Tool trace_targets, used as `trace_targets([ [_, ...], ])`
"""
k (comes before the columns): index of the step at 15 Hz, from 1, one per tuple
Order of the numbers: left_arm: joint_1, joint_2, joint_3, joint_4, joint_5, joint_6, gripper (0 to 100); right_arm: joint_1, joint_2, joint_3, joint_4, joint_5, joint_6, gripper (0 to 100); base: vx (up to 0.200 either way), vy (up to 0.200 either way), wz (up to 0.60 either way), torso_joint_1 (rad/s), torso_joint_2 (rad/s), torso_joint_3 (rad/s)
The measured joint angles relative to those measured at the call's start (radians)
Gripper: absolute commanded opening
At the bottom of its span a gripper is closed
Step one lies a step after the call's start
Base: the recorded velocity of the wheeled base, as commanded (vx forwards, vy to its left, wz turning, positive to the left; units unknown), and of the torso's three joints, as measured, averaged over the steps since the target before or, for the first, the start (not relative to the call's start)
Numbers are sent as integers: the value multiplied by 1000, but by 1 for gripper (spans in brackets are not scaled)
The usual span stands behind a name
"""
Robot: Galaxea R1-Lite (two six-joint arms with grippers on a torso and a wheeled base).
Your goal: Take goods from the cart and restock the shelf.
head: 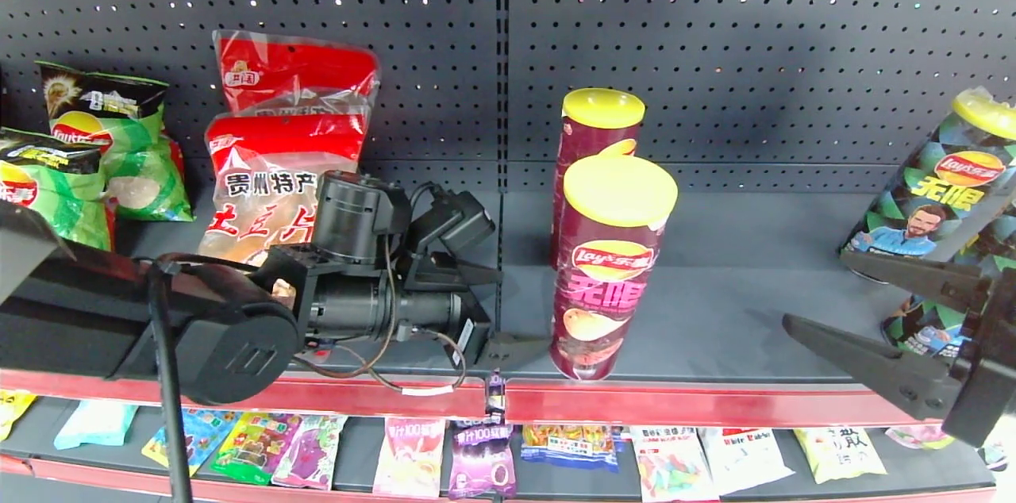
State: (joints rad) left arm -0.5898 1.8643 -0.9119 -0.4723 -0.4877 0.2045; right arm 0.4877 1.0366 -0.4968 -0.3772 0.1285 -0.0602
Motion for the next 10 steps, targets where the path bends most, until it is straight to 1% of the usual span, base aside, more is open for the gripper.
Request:
trace_targets([
  [2, 0, -10, 14, -1, 2, 0, 100, 0, -1, 3, 0, 0, 0, 100, 0, 0, 0, 0, 0, 0],
  [3, 3, -31, 38, -1, 11, -2, 100, 0, -7, 8, 1, 0, 0, 100, 0, 0, 0, 0, 0, 0],
  [5, 18, -112, 121, -1, 25, -8, 100, 0, -27, 25, 2, 0, 0, 100, 0, 0, 0, 0, 0, 0],
  [6, 34, -181, 178, 0, 31, -16, 100, 0, -54, 44, 4, 0, 0, 100, 0, 0, 0, 0, 0, 0],
  [7, 54, -265, 237, 3, 41, -32, 100, -1, -90, 68, 9, -3, 0, 100, 0, 0, 0, 0, 0, 0],
  [8, 76, -360, 294, 9, 59, -56, 100, -4, -130, 92, 30, -8, 0, 100, 0, 0, 0, 0, 0, 0],
  [9, 101, -474, 349, 31, 91, -87, 100, -12, -182, 108, 87, -17, 1, 100, 0, 0, 0, 0, 0, 0],
  [10, 119, -589, 394, 76, 132, -117, 100, -26, -244, 114, 170, -25, 1, 100, 0, 0, 0, 0, 0, 0],
])
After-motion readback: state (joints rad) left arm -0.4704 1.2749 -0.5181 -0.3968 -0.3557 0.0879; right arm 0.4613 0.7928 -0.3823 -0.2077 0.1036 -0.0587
